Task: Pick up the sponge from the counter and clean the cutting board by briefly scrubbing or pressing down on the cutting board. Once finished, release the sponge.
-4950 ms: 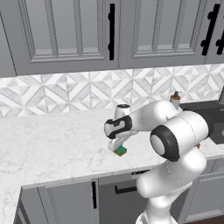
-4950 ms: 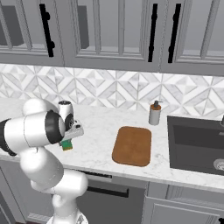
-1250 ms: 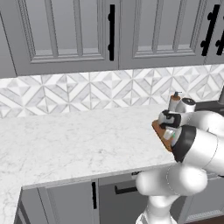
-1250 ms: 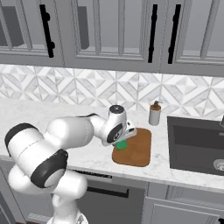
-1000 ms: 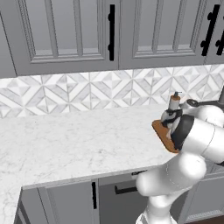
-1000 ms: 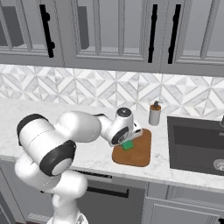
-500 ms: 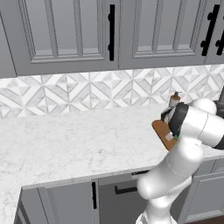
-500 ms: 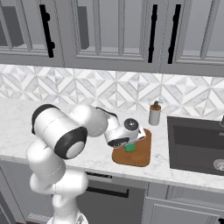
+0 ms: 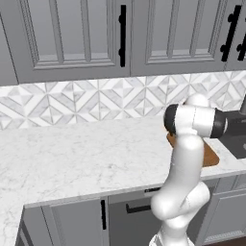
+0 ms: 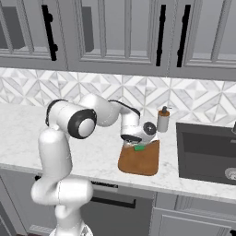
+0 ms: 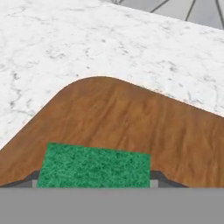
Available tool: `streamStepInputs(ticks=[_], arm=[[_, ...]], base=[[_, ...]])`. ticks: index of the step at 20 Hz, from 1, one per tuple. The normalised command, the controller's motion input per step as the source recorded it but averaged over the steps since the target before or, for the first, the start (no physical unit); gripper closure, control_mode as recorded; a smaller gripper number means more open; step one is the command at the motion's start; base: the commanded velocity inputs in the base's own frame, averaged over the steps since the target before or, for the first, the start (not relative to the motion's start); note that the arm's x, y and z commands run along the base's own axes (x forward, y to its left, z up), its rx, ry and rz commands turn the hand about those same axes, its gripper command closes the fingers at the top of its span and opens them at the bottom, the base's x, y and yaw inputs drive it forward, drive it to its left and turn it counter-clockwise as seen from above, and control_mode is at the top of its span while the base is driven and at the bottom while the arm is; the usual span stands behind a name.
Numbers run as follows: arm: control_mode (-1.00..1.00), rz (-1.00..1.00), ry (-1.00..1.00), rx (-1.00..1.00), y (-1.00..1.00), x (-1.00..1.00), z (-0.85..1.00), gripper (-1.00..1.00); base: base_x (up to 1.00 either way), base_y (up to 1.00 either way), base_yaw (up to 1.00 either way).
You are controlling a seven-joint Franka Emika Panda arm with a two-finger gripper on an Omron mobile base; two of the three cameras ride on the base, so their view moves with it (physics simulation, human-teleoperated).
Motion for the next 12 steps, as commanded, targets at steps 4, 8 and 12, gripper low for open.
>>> streamStepInputs(ticks=[4, 8, 12], arm=[[-1.0, 0.0, 0.0, 0.13, 0.0, 0.83, -0.04, 1.0], [-1.0, 0.0, 0.0, 0.01, 0.0, 0.05, -0.12, 1.0], [-1.0, 0.0, 0.0, 0.0, 0.0, -0.58, -0.2, 1.0]], base=[[0.0, 0.0, 0.0], [0.0, 0.0, 0.0], [0.0, 0.0, 0.0]])
